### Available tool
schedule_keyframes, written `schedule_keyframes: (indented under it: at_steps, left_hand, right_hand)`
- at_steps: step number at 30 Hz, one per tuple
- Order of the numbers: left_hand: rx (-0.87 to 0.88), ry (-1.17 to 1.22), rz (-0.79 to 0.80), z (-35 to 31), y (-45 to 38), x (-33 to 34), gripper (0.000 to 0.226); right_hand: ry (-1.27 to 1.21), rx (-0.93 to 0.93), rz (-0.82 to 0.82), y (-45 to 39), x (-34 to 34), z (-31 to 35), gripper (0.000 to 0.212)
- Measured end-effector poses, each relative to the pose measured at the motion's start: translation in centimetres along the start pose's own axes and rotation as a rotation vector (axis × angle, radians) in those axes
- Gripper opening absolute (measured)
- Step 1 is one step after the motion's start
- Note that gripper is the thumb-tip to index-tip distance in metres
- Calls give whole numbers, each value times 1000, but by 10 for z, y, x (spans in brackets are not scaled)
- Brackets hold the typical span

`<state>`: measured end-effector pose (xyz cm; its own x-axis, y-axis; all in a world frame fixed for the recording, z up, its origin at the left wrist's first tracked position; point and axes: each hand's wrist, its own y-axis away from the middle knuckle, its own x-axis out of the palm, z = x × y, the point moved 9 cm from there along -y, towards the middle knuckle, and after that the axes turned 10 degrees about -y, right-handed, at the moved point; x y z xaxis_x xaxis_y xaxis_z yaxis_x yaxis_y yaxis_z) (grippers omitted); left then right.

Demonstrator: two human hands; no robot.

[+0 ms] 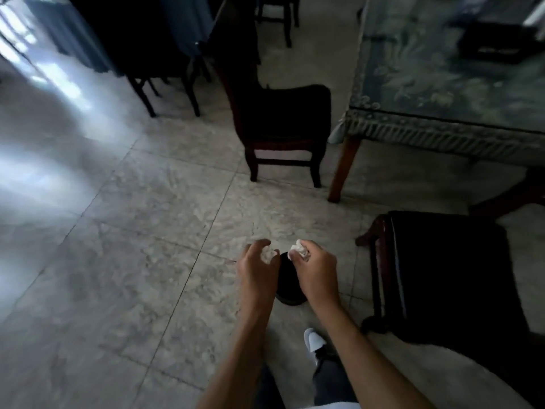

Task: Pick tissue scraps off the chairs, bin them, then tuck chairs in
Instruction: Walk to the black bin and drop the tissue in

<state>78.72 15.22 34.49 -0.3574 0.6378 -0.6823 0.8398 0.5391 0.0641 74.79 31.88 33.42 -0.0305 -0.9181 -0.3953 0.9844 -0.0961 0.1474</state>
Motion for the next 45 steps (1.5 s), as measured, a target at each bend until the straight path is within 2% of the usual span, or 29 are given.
schedule_keyframes:
  at_steps: [7, 12, 19, 22, 33, 40, 45]
  left_hand:
    - [155, -29, 258, 19, -40, 43, 26]
    - [163, -39, 342, 38, -48, 83, 25]
    - [86, -20, 392, 104, -66, 166, 14]
    - [46, -44, 428, 149, -73, 211, 15]
    - [3, -122, 405, 305, -99, 336, 12]
    - [6, -127, 431, 347, -111, 409, 17]
    - [-80, -109, 445, 370, -119, 452, 17]
  right_hand:
    - [-48, 151, -272, 4, 4, -34, 36]
    - [-58, 248, -331, 2, 12, -78, 38]
    - [-64, 350, -296, -23, 56, -177, 35]
    - [-52, 363, -298, -41, 80, -226, 32]
    - [-33, 385, -261, -83, 171, -397, 29]
    - [-20, 428, -234, -108, 203, -477, 30]
    - [-27, 485, -258, -125, 213, -525, 35]
